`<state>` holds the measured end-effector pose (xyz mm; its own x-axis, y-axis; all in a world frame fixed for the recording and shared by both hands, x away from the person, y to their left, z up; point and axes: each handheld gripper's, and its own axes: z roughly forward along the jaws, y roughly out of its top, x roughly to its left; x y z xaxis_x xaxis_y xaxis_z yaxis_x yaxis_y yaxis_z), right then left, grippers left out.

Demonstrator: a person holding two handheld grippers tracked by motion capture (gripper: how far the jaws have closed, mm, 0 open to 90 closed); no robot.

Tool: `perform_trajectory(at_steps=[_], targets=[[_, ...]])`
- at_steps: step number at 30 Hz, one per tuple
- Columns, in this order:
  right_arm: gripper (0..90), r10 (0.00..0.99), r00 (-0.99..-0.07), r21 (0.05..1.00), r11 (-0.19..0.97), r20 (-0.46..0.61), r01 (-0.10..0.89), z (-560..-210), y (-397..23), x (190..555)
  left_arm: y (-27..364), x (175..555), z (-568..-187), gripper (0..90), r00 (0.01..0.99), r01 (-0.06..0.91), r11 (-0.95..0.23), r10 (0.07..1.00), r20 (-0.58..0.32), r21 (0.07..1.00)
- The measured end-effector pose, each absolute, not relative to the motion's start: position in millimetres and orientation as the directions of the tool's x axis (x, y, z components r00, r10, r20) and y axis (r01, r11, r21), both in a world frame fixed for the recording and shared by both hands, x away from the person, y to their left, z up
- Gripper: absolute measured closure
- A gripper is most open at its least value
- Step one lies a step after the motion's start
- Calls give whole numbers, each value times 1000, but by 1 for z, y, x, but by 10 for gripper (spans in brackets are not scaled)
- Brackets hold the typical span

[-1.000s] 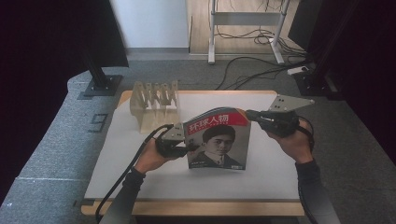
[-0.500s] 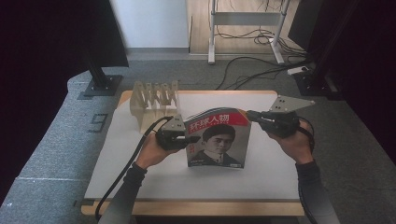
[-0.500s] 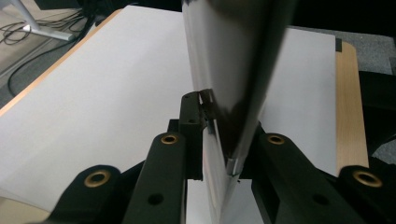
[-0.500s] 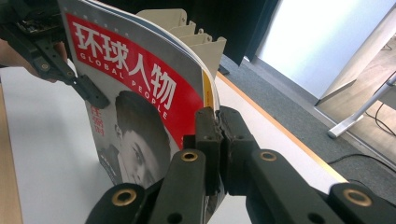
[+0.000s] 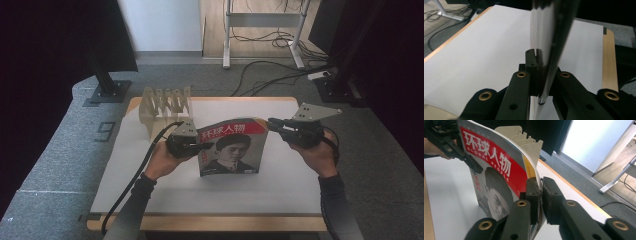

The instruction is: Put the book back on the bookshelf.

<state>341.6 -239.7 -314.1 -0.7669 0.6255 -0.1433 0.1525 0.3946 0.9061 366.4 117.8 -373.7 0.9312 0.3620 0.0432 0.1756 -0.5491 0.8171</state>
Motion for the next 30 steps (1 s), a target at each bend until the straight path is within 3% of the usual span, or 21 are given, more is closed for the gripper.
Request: perform_trajectory(at_steps=[12,18,19,30], targets=[[449,684,-720,888,398,-120,230,-351,-255,341,122,367,-374,868,930,155,-553,362,68,819],[362,694,-712,879,401,-106,259,-370,-257,339,130,368,-372,868,922,180,-537,384,49,824],[315,706,-701,871,406,-106,277,-380,-257,339,134,367,-371,868,918,188,-534,394,46,825],[177,723,-686,835,428,-86,346,-429,-259,335,152,367,-368,869,896,229,-508,443,24,830]])
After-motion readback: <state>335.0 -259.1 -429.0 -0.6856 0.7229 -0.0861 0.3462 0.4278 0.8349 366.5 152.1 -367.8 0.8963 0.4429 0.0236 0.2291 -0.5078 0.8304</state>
